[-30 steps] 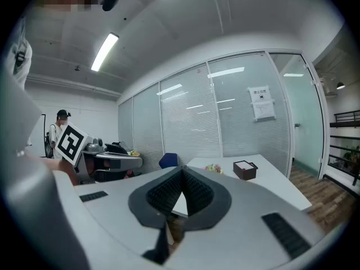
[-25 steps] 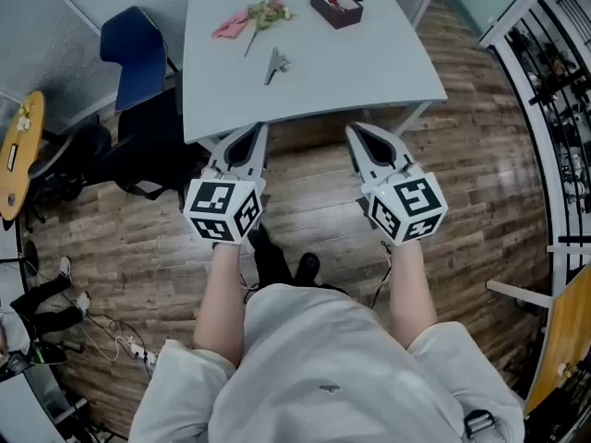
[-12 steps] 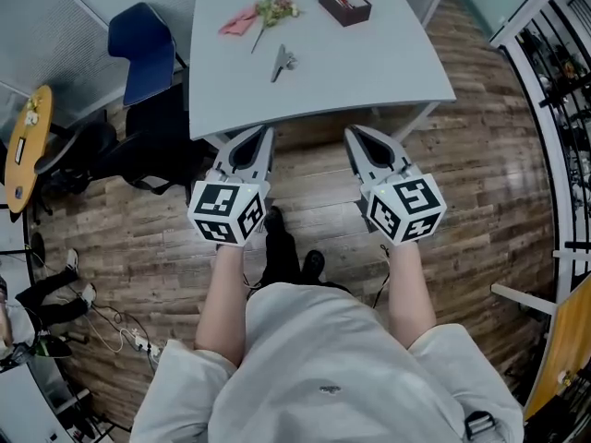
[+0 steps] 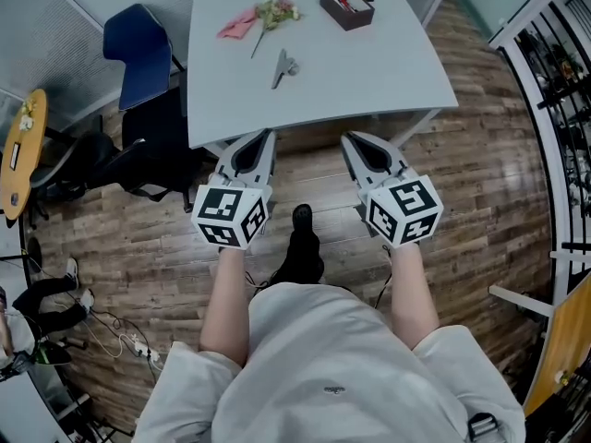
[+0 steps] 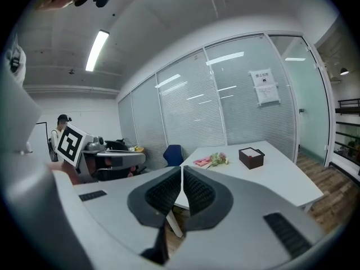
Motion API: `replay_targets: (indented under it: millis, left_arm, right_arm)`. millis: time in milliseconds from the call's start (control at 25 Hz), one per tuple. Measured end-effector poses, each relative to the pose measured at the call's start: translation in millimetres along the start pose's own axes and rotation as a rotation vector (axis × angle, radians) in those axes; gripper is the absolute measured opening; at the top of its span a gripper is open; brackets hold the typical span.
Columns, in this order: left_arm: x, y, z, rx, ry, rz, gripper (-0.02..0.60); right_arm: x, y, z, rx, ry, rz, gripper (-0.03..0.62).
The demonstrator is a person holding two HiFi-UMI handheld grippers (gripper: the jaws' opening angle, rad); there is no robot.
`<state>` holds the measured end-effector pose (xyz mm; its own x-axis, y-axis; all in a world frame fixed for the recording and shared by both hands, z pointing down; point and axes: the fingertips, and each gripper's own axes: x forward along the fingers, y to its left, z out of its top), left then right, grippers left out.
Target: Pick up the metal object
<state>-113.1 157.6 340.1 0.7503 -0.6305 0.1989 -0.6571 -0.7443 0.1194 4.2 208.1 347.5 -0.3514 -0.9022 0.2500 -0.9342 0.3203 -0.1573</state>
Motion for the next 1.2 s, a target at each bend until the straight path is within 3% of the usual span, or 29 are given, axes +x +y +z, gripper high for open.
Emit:
replay_targets:
  millis: [600, 1200]
  left_arm:
    - [77.7, 65.5, 18.7, 0.013, 0.029, -0.026, 0.023]
    - [133.7, 116.0, 26.2, 0.010, 0.028, -0.060, 0.084]
  right_arm:
    - [87.0, -45.0, 29.3, -0.011, 0.081, -0.011, 0.063]
    - [155.1, -76.6, 43.6, -0.026, 0.124, -0.021, 0.130]
